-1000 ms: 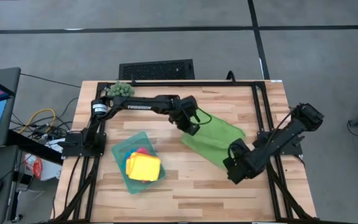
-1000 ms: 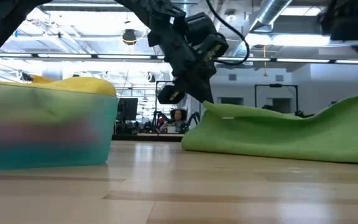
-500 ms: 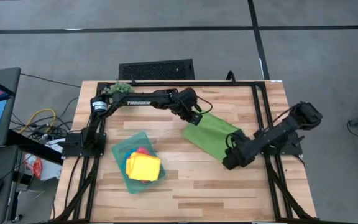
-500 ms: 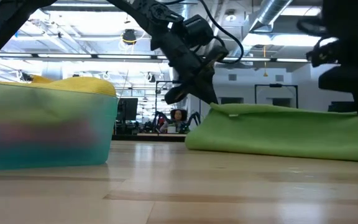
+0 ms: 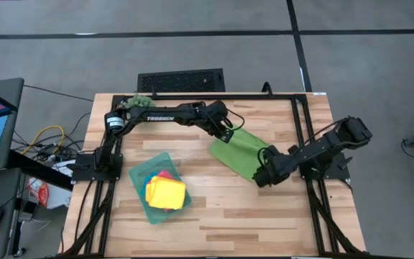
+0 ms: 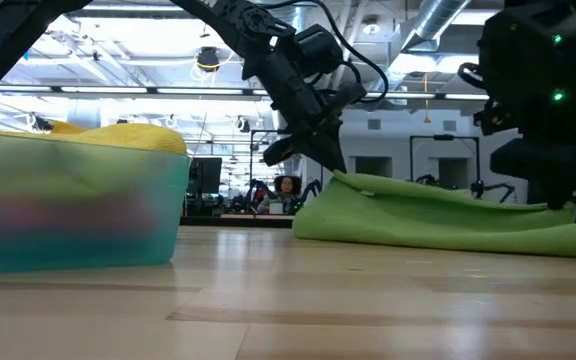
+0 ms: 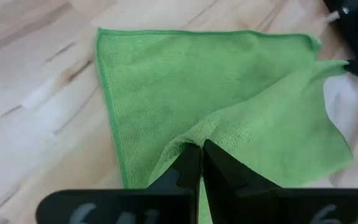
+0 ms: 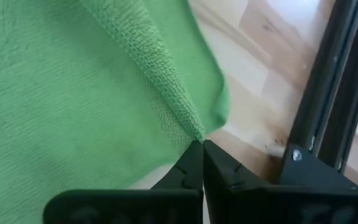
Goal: Fold microfiber towels
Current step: Fold the green microfiber towel
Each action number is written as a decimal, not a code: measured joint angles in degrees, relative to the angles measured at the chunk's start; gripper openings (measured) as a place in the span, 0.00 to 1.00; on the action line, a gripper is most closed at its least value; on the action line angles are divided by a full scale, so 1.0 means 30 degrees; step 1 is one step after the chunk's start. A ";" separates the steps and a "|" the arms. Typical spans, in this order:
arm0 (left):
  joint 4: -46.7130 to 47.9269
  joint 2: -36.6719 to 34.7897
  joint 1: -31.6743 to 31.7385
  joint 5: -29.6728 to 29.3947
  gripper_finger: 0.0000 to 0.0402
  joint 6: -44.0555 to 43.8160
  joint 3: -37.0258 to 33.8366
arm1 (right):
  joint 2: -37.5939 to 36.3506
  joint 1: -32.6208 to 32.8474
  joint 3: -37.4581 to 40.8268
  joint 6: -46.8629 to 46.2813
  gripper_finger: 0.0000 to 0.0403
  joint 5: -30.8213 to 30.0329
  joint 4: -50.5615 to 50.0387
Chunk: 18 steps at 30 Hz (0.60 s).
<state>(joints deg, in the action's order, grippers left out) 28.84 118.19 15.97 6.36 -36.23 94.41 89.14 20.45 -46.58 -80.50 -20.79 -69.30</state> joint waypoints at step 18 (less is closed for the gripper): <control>-0.0146 0.0000 0.0000 -0.0436 0.29 0.3488 0.0000 | 0.0000 -0.2311 0.0032 0.0841 0.34 -0.0883 -0.0392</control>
<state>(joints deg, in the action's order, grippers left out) 28.40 118.19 15.97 5.05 -25.77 94.41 89.14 13.52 -46.48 -77.97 -23.44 -70.48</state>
